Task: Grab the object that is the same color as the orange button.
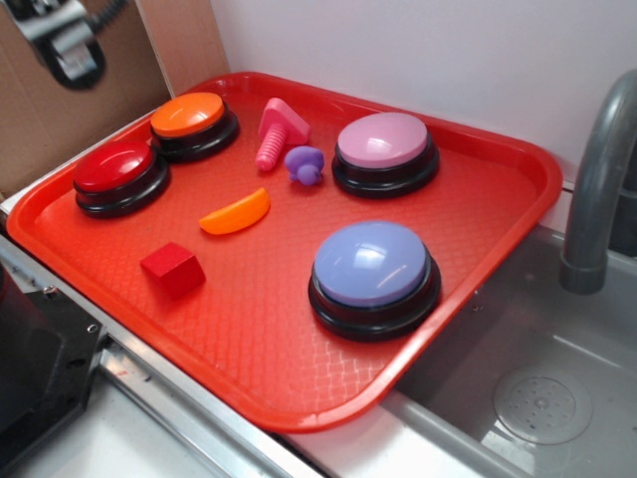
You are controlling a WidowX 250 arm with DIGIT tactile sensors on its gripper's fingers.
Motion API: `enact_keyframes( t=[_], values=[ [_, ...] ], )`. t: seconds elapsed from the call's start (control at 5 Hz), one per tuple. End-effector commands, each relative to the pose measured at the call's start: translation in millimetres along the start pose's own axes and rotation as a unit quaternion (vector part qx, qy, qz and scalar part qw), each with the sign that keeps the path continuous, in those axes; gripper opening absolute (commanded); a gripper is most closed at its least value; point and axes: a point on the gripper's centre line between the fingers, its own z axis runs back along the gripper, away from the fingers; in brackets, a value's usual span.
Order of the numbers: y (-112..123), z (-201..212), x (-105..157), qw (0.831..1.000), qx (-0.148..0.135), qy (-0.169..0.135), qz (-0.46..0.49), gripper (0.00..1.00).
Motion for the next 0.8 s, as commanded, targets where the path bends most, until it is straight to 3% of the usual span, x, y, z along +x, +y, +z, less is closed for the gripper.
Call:
enact_keyframes(
  t=[0.0, 0.2, 0.6],
  values=[
    [20.4, -63.4, 20.4, 0.999, 0.004, -0.006, -0.036, 1.00],
    [23.9, -102.6, 31.8, 0.999, 0.006, -0.014, -0.034, 1.00],
    [26.7, -142.5, 33.1, 0.999, 0.016, -0.008, -0.037, 1.00]
  ],
)
